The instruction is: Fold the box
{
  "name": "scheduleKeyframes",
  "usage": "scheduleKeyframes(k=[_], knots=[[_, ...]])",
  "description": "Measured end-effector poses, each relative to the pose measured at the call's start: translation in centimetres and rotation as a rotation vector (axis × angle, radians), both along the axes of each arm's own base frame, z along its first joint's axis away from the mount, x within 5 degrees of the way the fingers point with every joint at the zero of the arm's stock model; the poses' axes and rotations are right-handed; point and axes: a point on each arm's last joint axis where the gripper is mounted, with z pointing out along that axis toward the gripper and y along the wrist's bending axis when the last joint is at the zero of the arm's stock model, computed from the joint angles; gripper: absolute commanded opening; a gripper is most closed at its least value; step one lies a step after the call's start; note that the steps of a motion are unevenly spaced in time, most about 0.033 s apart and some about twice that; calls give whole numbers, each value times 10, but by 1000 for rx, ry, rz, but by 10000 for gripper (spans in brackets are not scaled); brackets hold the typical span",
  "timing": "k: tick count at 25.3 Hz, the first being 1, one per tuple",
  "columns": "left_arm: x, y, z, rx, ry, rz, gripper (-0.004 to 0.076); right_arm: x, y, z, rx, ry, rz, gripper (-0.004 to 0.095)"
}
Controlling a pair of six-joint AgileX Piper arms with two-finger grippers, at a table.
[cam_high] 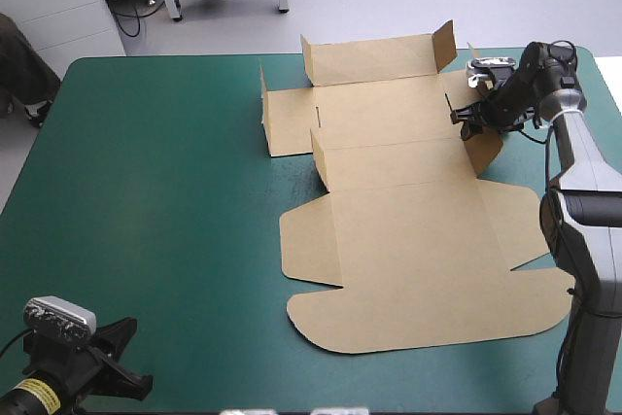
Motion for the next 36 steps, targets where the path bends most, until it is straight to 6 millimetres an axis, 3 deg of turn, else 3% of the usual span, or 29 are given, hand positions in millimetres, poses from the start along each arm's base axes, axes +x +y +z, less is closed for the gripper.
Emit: scheduleKeyframes(k=[5, 7, 9, 11, 13, 19, 24, 28, 31, 36], knots=[[0, 0, 0, 0, 0, 0, -32, -3, 0, -10, 1, 36, -1, 529], [0, 0, 0, 0, 0, 0, -32, -3, 0, -11, 1, 39, -1, 472], [0, 0, 0, 0, 0, 0, -32, -3, 0, -11, 1, 39, -1, 350], [0, 0, 0, 0, 0, 0, -32, -3, 0, -11, 3, 40, -7, 112], [0, 0, 0, 0, 0, 0, -32, -3, 0, -11, 5, 41, -14, -19], [0, 0, 0, 0, 0, 0, -32, -7, 1, 4, 0, 7, 14, -23], [0, 0, 0, 0, 0, 0, -32, -11, 8, 19, -13, -61, 170, -23], [0, 0, 0, 0, 0, 0, -32, -10, 33, 31, -36, -125, 332, -23], [0, 0, 0, 0, 0, 0, -32, -10, 72, 52, -94, -236, 557, -23], [0, 0, 0, 0, 0, 0, -32, -18, 121, 84, -147, -382, 780, -24]])
